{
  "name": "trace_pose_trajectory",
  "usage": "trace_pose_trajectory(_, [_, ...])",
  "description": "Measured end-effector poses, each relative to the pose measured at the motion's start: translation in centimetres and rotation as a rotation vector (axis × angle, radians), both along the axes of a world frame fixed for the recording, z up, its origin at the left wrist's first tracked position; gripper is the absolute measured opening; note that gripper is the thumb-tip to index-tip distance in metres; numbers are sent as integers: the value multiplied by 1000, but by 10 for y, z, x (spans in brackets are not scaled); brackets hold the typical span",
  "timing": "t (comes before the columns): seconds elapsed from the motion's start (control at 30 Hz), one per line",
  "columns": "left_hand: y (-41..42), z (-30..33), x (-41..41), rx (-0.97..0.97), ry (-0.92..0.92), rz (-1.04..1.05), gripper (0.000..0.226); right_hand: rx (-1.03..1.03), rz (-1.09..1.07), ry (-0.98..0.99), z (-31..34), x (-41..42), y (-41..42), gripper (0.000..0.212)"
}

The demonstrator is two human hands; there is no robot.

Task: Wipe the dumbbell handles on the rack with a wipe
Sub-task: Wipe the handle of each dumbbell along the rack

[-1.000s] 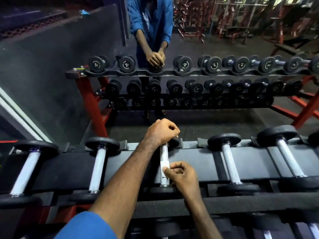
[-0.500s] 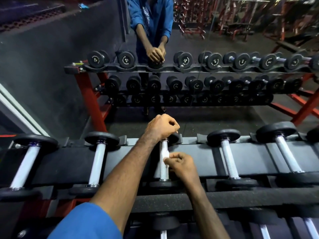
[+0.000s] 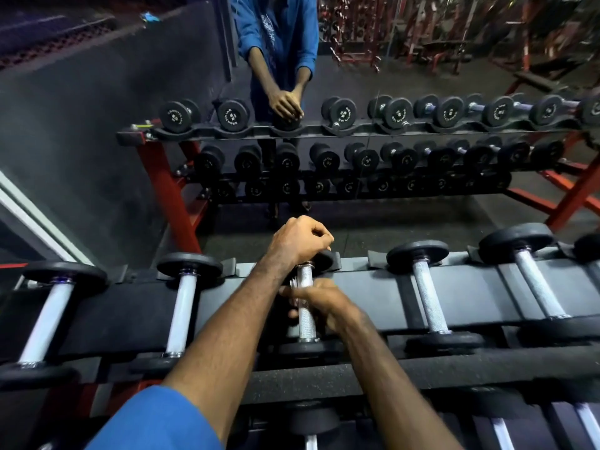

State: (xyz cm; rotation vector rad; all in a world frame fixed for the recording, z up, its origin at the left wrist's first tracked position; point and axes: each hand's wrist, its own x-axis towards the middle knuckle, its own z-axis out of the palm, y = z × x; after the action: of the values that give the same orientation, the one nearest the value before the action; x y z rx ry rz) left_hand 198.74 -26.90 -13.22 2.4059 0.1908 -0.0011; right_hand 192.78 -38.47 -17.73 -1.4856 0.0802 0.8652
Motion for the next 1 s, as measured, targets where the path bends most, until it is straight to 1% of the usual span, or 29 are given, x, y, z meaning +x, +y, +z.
trace_pose_trajectory(0.13, [-1, 0, 0, 2, 0, 0, 29, -45, -12, -32, -7, -7, 0, 13])
trace_pose_trajectory(0.2, [-2, -1, 0, -1, -3, 7, 30, -99, -80, -63, 2, 9, 2, 11])
trace_pose_trajectory(0.27, [-1, -2, 1, -7, -8, 10, 30, -75, -139, -59, 9, 17, 6, 11])
trace_pose_trajectory(0.33, [1, -2, 2, -15, -4, -4, 29, -63, -107, -10, 7, 6, 2, 12])
trace_pose_trajectory(0.43, [0, -2, 1, -13, -11, -5, 27, -99, 40, 46, -2, -16, -9, 8])
trace_pose_trajectory(0.5, [0, -3, 1, -9, -5, 12, 29, -66, -23, 69, -1, -7, -5, 7])
trace_pose_trajectory(0.57, [-1, -3, 2, -11, -8, 24, 33, -49, -107, 41, 4, 12, 4, 10])
trace_pose_trajectory(0.63, [1, -3, 1, -20, -7, 29, 34, -43, -133, 9, 9, 18, 10, 14])
trace_pose_trajectory(0.73, [3, -3, 0, -36, -5, 13, 30, -92, -35, 67, 2, -3, -4, 14])
trace_pose_trajectory(0.8, [2, -5, 1, -31, -15, 8, 27, -91, 46, 66, 1, -18, -17, 12])
trace_pose_trajectory(0.93, [-1, -6, 3, 1, -13, 29, 24, -43, -102, 49, 5, 7, -7, 14])
trace_pose_trajectory(1.0, [1, -7, 3, -11, -19, 45, 24, -20, -151, 40, 5, 19, 2, 21])
